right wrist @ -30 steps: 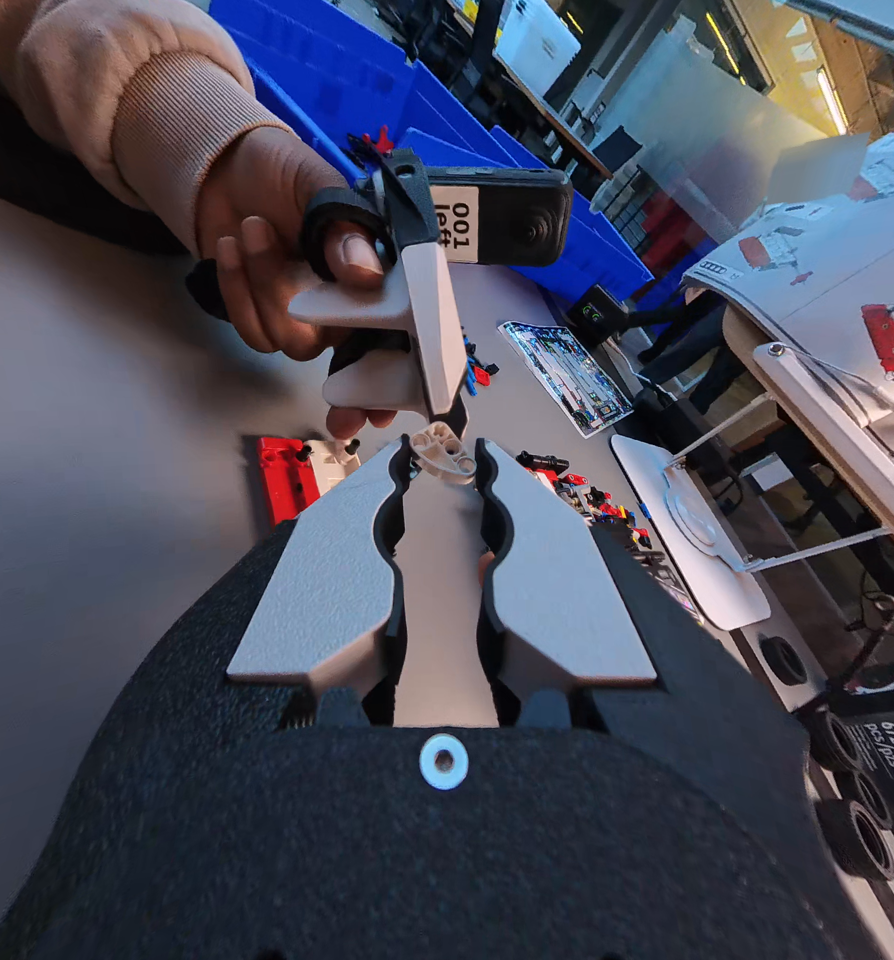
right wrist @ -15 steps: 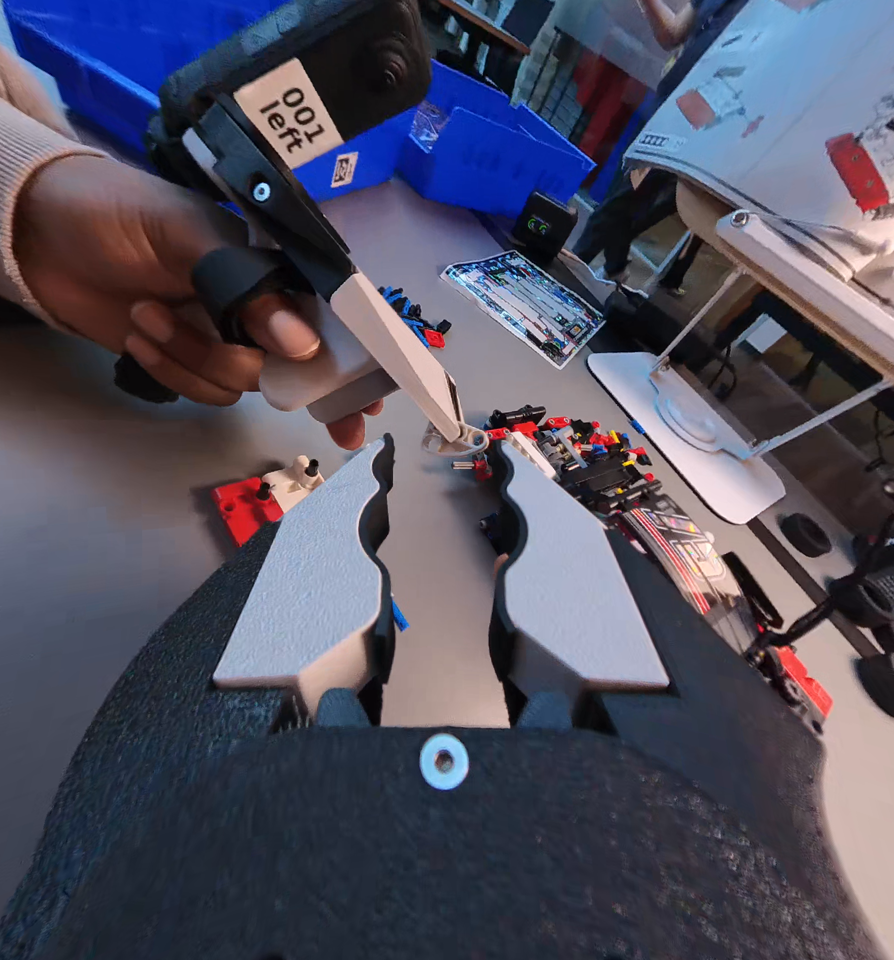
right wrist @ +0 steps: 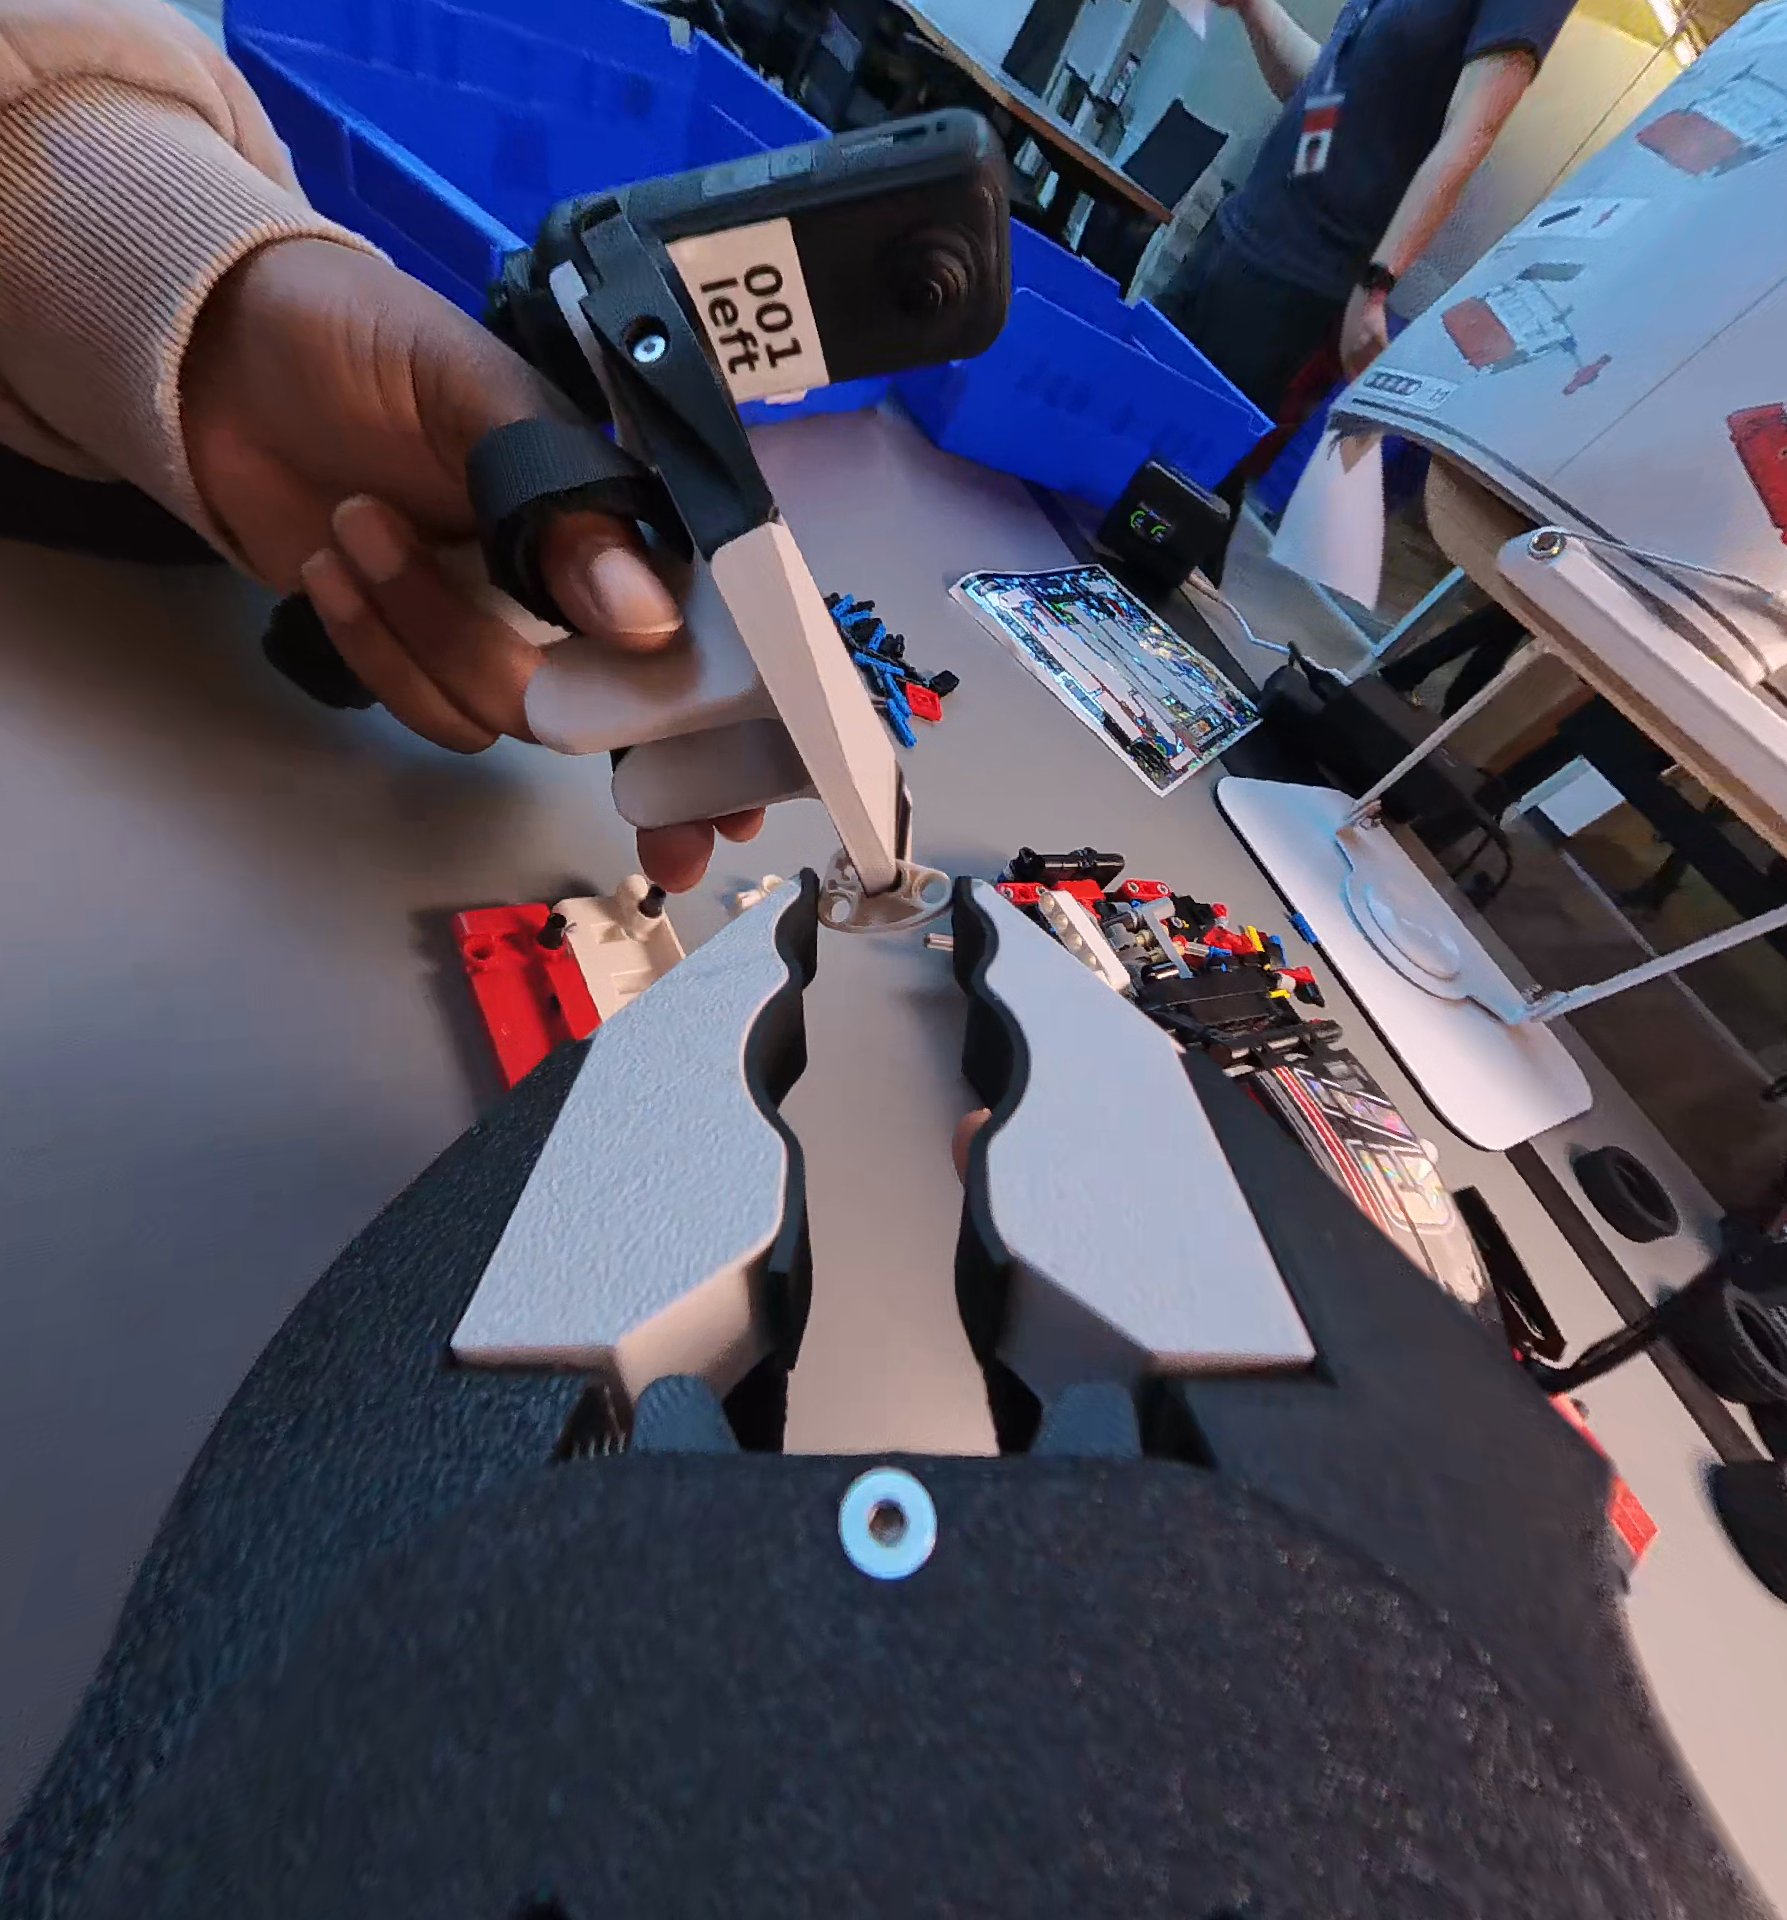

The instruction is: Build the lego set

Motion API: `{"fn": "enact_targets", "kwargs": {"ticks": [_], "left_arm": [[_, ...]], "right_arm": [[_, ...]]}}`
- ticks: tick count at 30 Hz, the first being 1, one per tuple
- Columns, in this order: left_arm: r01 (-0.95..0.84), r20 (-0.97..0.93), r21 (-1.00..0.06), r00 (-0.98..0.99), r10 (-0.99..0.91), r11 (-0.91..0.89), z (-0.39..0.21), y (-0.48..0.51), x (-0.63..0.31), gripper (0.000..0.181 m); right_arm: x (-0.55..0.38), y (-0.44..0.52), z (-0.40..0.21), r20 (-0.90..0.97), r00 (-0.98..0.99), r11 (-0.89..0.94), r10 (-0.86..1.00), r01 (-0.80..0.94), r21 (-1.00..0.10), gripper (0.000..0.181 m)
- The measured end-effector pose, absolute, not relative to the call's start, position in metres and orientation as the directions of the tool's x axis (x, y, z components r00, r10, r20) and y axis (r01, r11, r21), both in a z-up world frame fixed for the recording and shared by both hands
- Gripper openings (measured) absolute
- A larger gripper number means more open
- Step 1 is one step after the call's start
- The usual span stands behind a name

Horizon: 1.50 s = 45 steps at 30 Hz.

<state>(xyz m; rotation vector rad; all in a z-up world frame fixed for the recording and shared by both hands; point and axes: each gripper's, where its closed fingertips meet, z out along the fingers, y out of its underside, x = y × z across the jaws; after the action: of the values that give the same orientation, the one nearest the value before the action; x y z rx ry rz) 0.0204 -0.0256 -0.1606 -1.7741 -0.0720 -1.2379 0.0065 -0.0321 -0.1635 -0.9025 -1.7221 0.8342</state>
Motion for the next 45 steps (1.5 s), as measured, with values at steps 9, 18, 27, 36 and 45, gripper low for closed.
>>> {"fn": "enact_targets", "kwargs": {"ticks": [9, 18, 27, 36, 45], "left_arm": [[0.514, 0.703, -0.699, 0.620, -0.348, -0.498, -0.172, -0.015, 0.012, 0.006], [0.492, 0.691, -0.714, 0.608, -0.392, -0.498, -0.169, -0.015, 0.014, 0.017], [-0.180, 0.208, -0.824, 0.786, -0.582, -0.538, -0.204, -0.037, 0.001, 0.055], [-0.409, 0.135, -0.711, 0.719, -0.682, -0.573, -0.222, -0.057, 0.008, 0.073], [-0.579, 0.120, -0.586, 0.630, -0.768, -0.566, -0.240, -0.060, 0.037, 0.075]], "right_arm": [[-0.001, -0.021, -0.176, 0.535, -0.150, 0.553, 0.831, 0.316, -0.771, 0.023], [-0.001, -0.018, -0.178, 0.441, -0.173, 0.473, 0.881, 0.311, -0.824, 0.023], [0.034, 0.015, -0.150, 0.261, -0.266, 0.321, 0.928, 0.210, -0.924, 0.022], [0.048, 0.025, -0.154, 0.189, -0.288, 0.258, 0.939, 0.223, -0.940, 0.023], [0.053, 0.030, -0.163, 0.110, -0.306, 0.191, 0.946, 0.248, -0.950, 0.023]]}}
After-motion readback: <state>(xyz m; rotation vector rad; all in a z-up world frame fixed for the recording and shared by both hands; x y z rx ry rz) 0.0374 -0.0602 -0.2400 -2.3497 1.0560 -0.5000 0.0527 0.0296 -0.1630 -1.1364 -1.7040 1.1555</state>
